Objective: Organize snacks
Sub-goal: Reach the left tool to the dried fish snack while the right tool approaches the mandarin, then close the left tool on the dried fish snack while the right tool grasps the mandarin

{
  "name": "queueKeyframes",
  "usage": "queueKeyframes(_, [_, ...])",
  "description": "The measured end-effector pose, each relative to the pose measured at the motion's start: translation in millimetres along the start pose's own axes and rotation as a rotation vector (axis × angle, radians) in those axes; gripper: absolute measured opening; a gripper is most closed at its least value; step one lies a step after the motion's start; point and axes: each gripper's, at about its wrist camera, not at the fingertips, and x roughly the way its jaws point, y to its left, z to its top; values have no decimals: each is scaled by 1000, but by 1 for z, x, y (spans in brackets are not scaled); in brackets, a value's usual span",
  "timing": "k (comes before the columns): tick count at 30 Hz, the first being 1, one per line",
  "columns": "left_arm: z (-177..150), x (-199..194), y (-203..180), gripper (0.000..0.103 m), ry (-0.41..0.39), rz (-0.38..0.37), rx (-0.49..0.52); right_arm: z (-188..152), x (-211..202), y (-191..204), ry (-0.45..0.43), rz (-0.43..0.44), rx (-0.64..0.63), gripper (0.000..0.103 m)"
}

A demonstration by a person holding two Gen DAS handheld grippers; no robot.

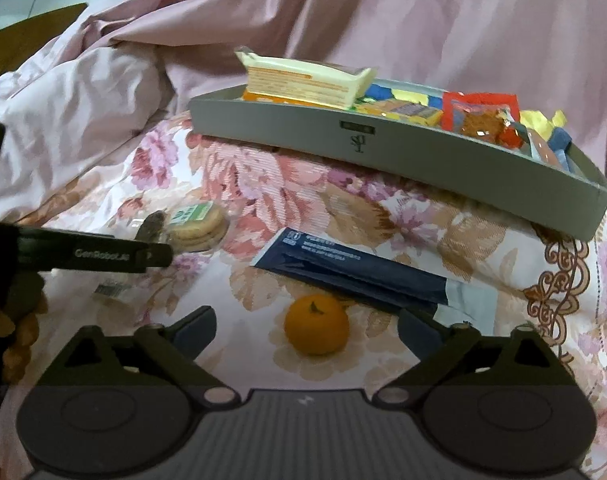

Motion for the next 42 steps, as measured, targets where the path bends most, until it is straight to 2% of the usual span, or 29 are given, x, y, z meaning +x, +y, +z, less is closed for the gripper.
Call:
queueKeyframes(2, [0, -1, 2, 52, 6, -17, -26, 0, 4, -3, 9, 4, 28, 91])
queueKeyframes(3, [0, -2, 2, 51, 7, -20, -38, 0, 6, -5, 16, 10, 45, 87])
queueKeyframes(7, [-4, -6, 3, 51, 4, -29, -50, -1, 11, -10, 30, 32, 82, 77])
queueKeyframes(11, [-10, -13, 0, 51, 5, -38, -46, -1, 11, -8, 20, 39, 71, 59])
queueKeyframes(13, [-13, -17, -2, 51, 5, -44, -35, -1, 11, -7, 21, 38, 67, 54])
queueKeyframes(16, [-20, -25, -5, 51, 6, -53, -18, -1, 12, -6, 26, 42, 65, 41])
queueKeyframes(29, [-32, -45, -8, 51, 13, -71, 15, -4, 7, 9, 41, 63, -27, 40])
queueKeyframes(34, [-31, -44, -7, 51, 13, -54, 31, -6, 7, 20, 41, 70, -97, 41])
queueKeyframes(36, [-30, -42, -7, 53, 16, -51, 31, -7, 7, 23, 46, 73, -117, 42])
queueKeyframes(42, [-29, -35, -14, 70, 32, -50, 70, -8, 8, 24, 48, 78, -123, 47])
